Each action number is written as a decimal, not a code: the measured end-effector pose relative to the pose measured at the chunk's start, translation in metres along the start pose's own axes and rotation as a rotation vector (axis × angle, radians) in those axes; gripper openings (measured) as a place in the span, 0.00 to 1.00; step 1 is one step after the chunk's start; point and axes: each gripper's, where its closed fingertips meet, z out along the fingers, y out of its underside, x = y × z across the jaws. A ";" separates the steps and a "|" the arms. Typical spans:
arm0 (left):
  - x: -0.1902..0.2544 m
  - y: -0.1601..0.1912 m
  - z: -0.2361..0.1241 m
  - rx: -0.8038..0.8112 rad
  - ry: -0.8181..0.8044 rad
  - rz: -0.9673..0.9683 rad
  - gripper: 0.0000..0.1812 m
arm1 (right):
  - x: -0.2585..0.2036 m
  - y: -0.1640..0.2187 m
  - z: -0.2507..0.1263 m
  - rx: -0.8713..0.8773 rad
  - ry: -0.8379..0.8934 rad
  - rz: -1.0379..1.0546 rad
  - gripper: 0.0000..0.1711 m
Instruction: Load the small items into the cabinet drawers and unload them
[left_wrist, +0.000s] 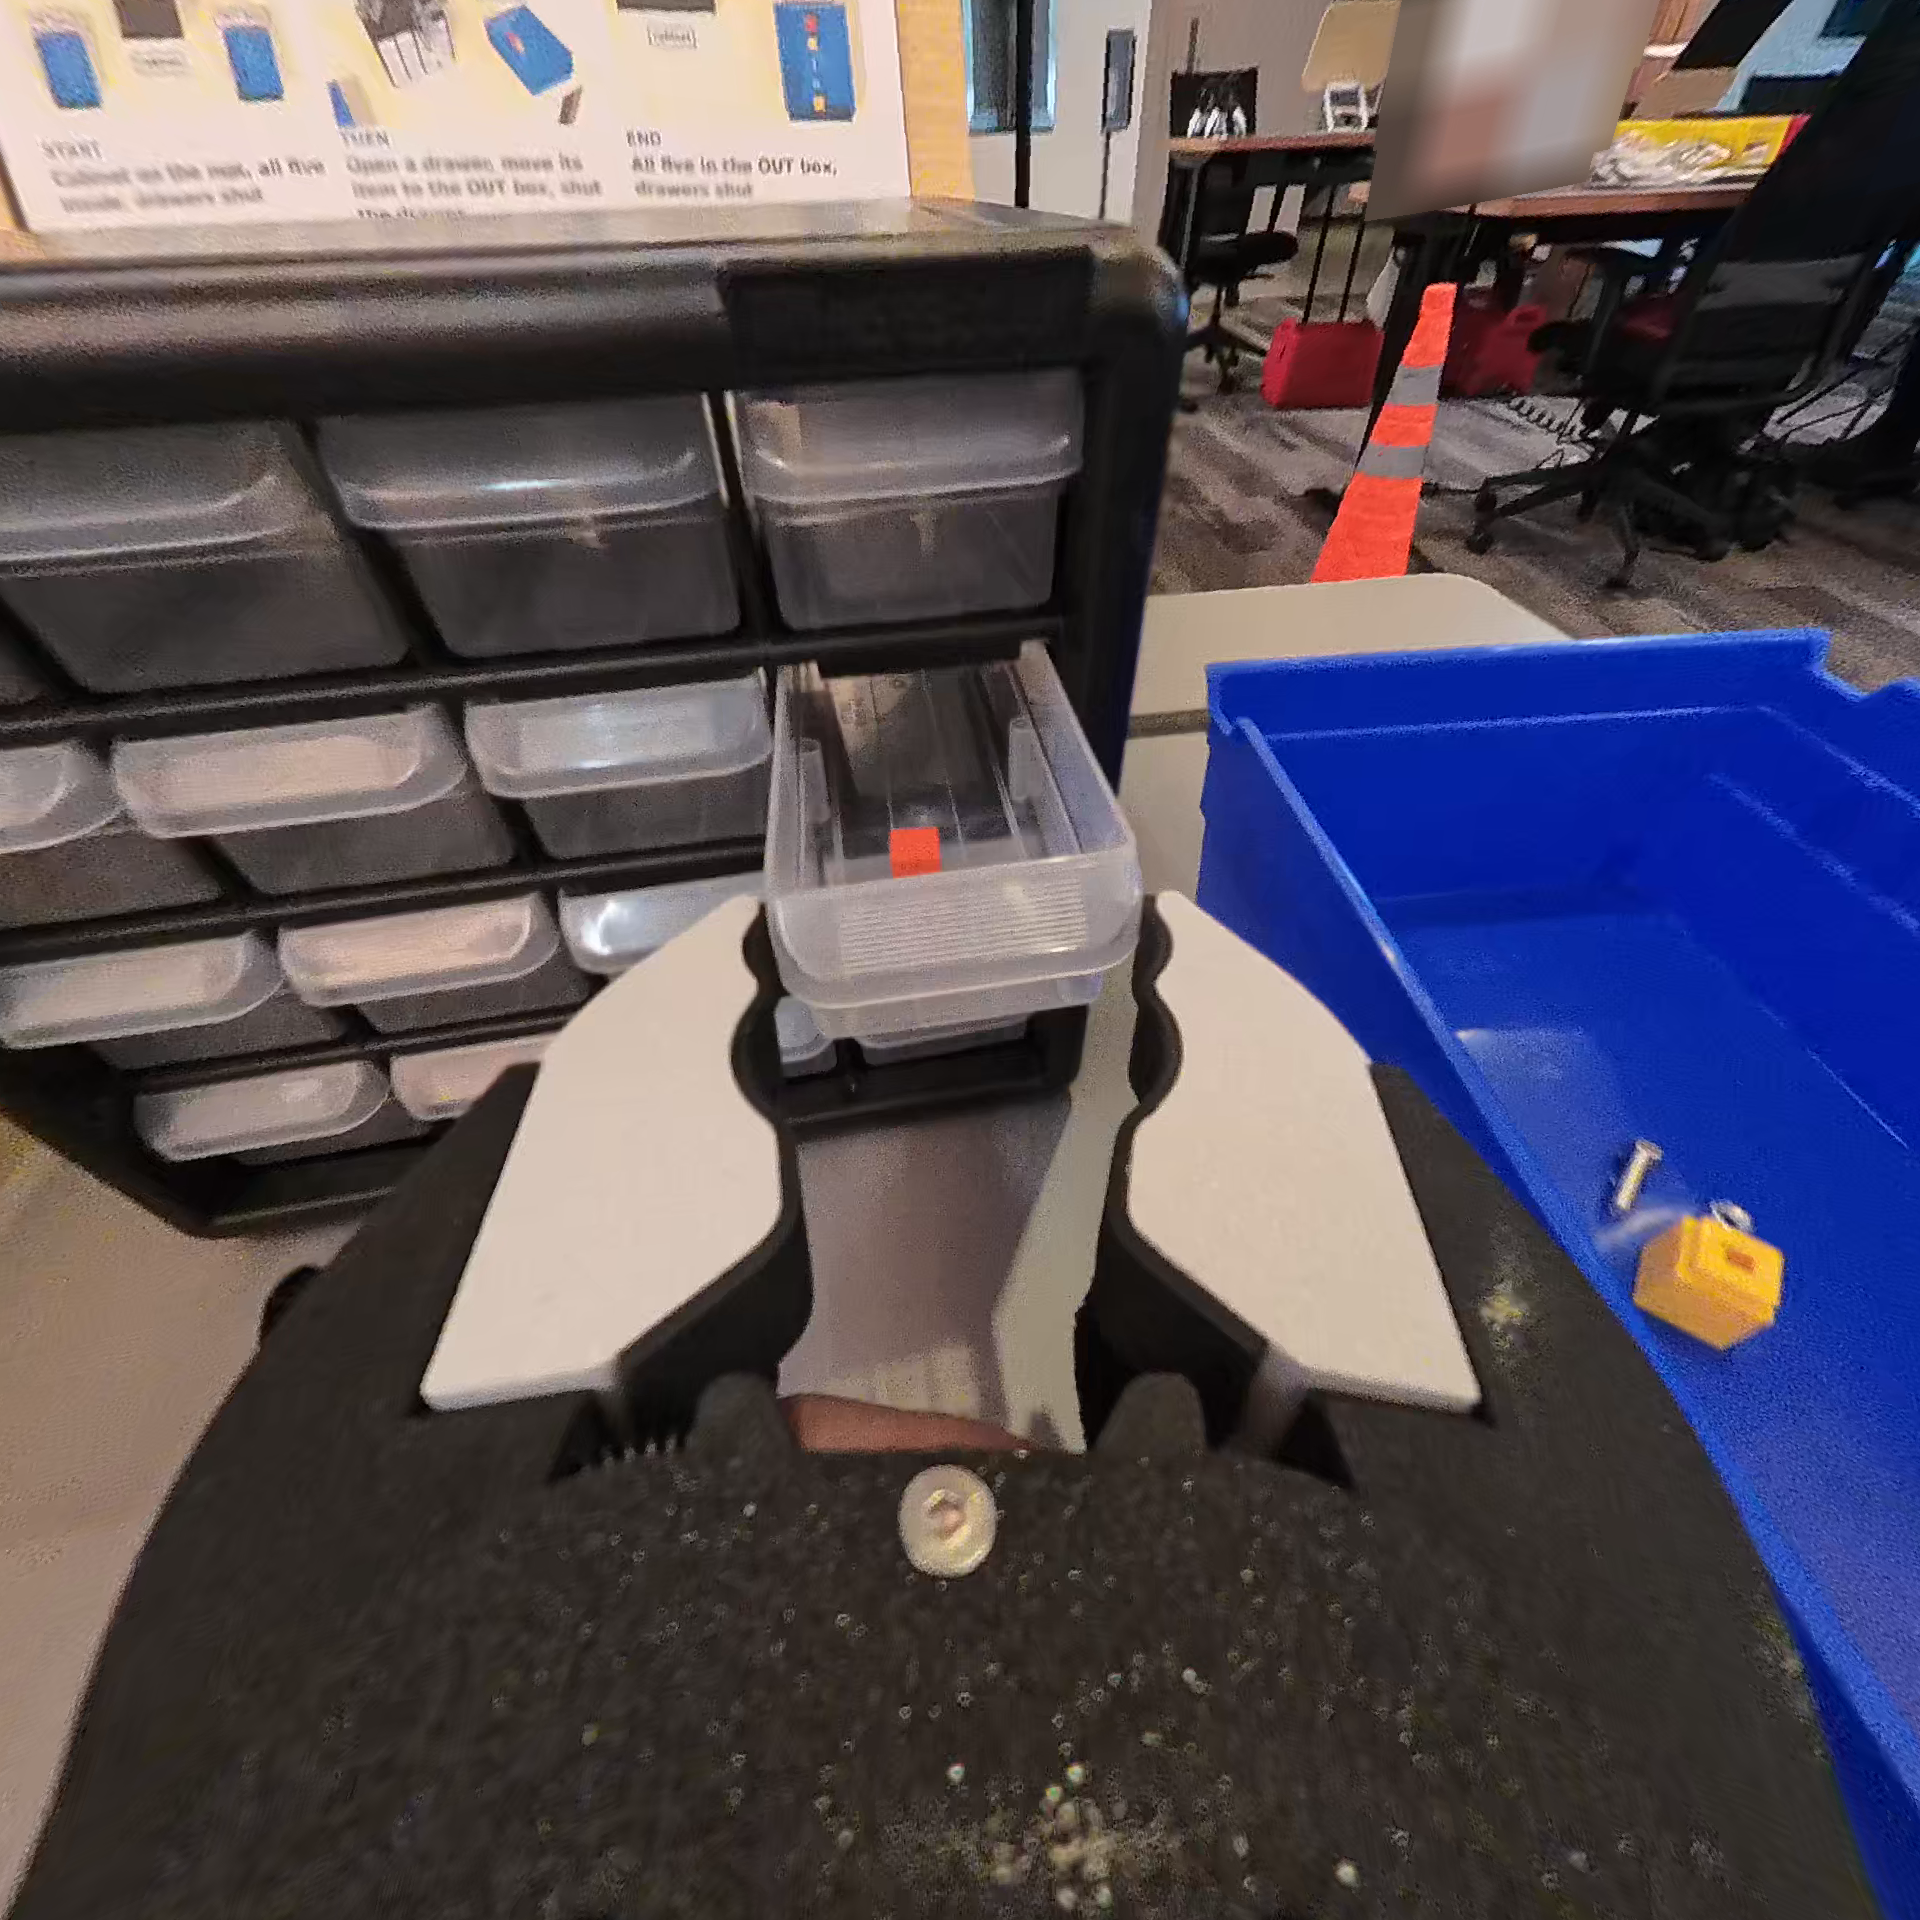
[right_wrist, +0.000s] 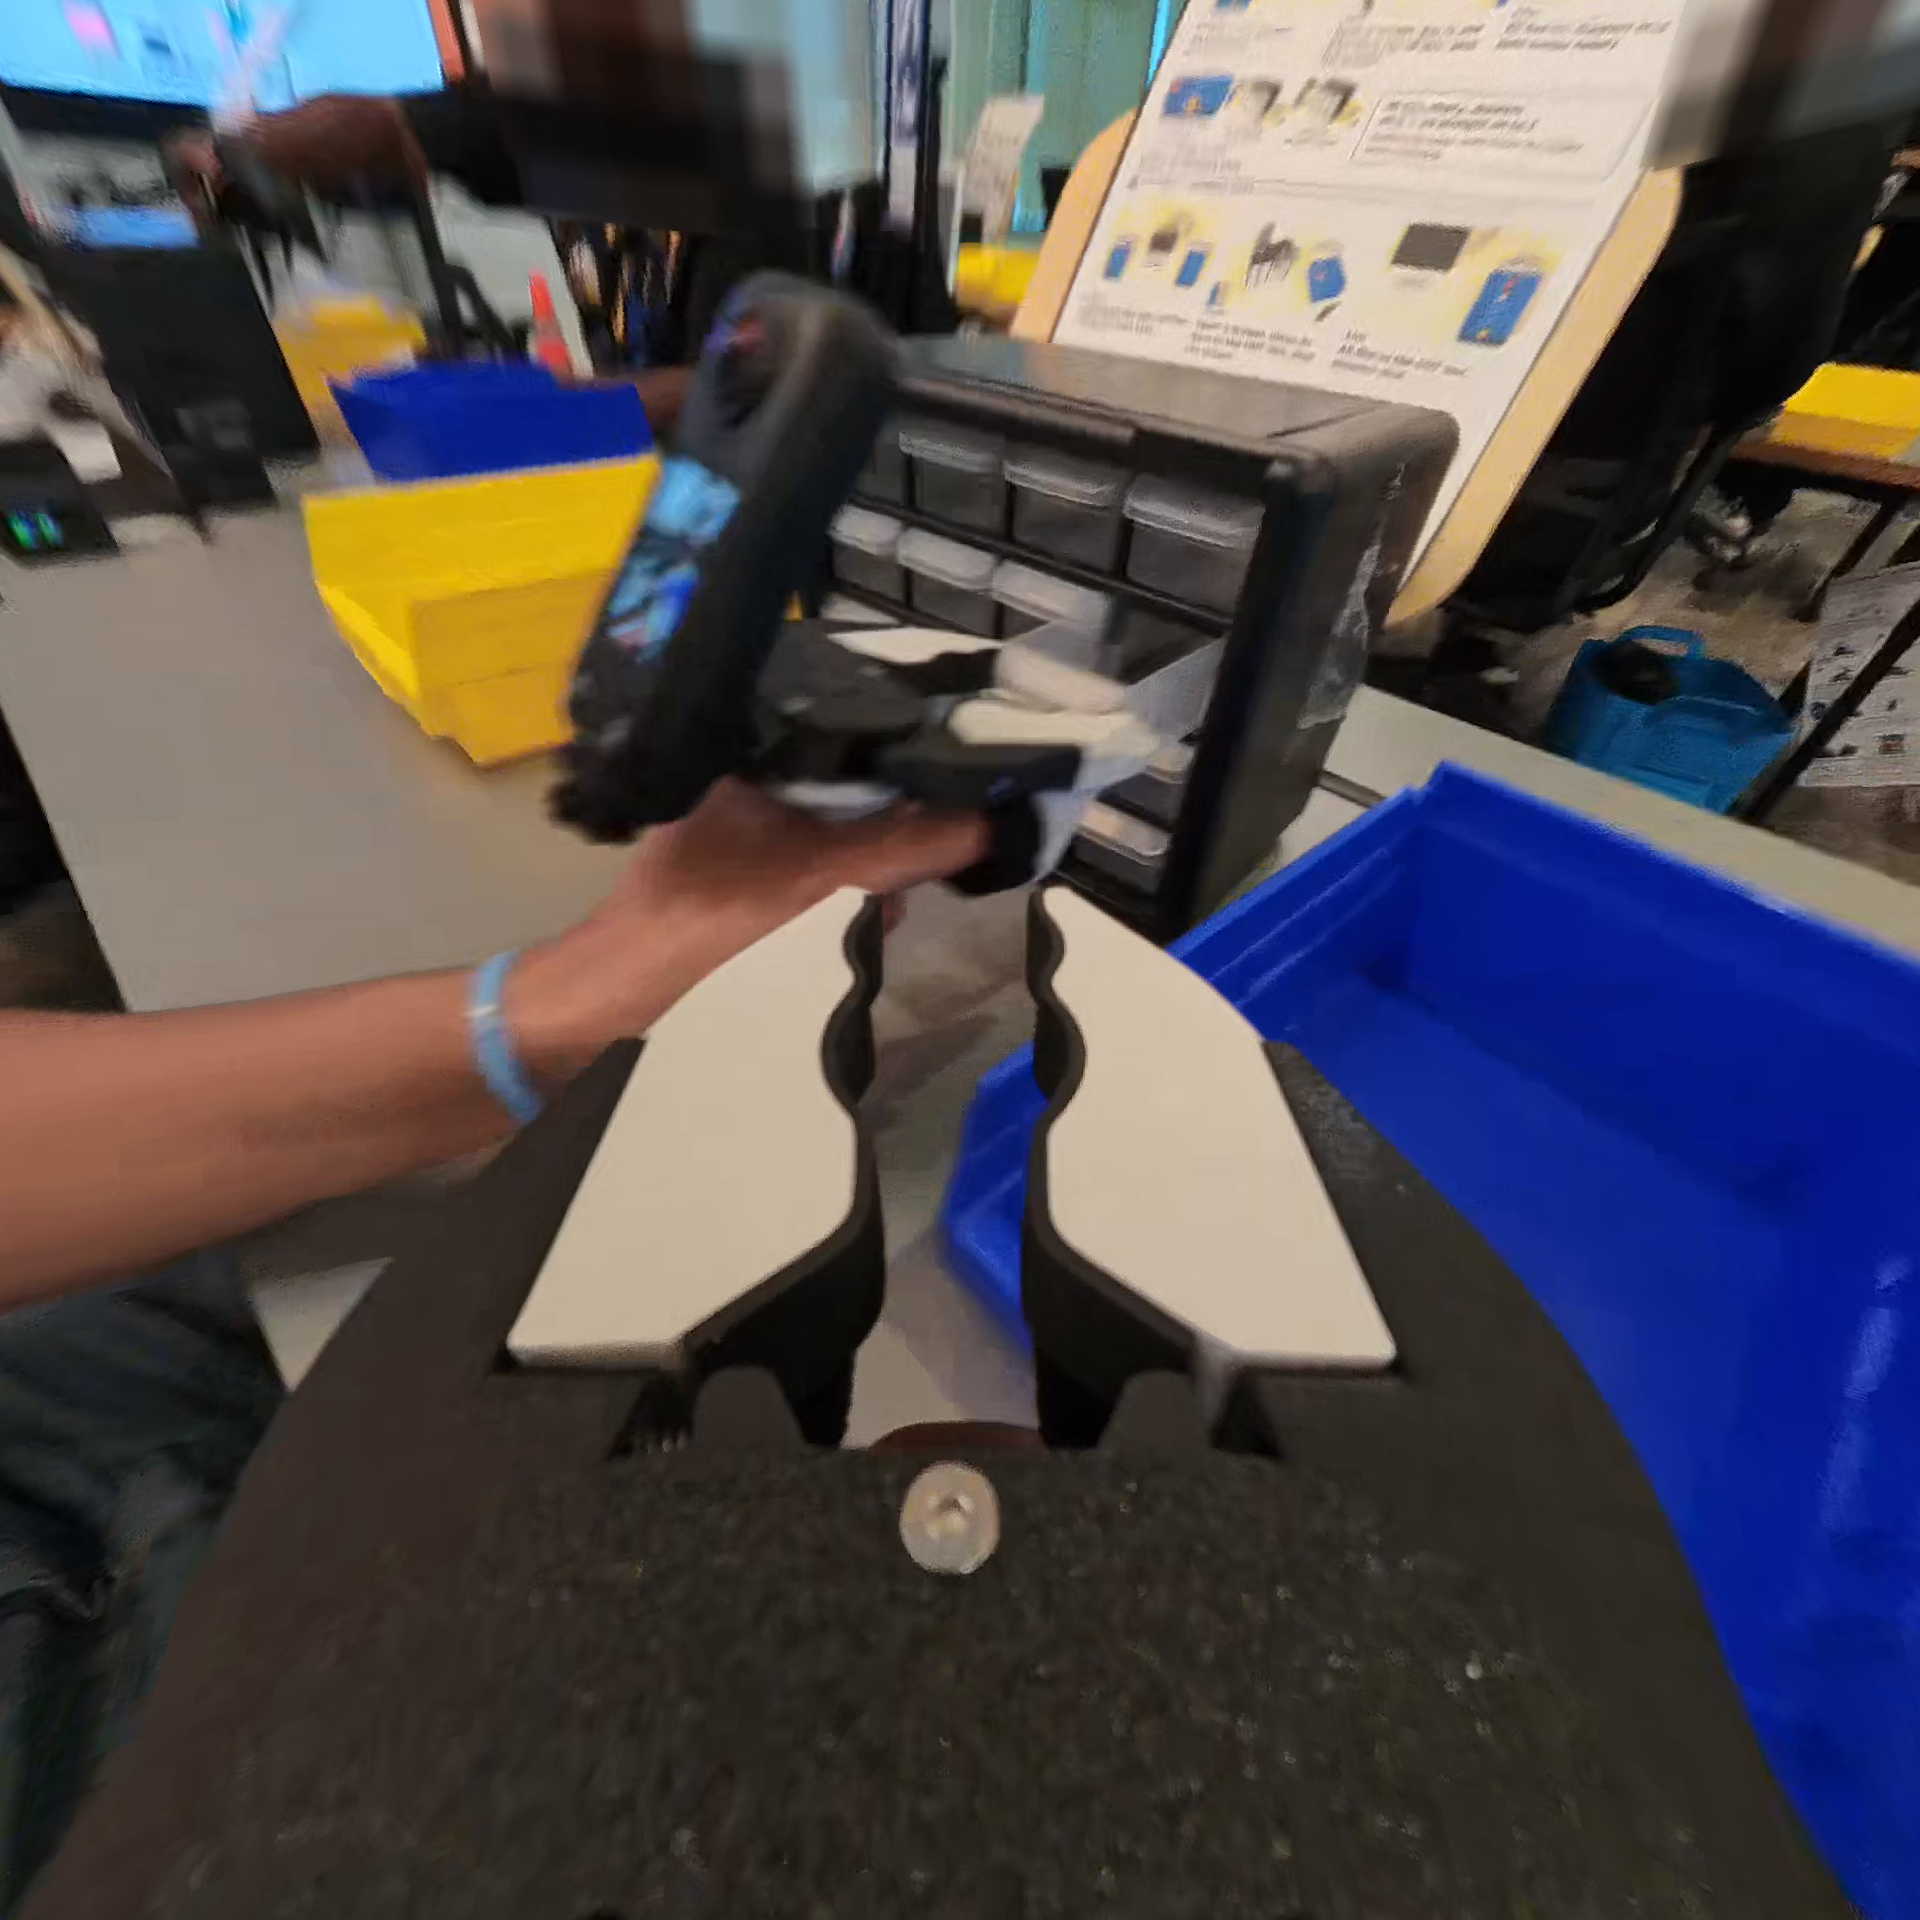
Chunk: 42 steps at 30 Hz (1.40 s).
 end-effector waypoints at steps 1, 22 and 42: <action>0.001 0.002 -0.008 0.014 0.004 0.005 0.36 | 0.012 -0.006 0.007 -0.071 -0.028 -0.032 0.15; 0.009 0.015 -0.044 0.079 0.020 -0.010 0.36 | 0.037 0.038 0.178 -1.237 -0.442 -0.619 0.11; 0.002 -0.005 -0.001 0.013 0.039 0.019 0.36 | 0.157 0.143 0.009 -1.308 0.096 -0.083 0.06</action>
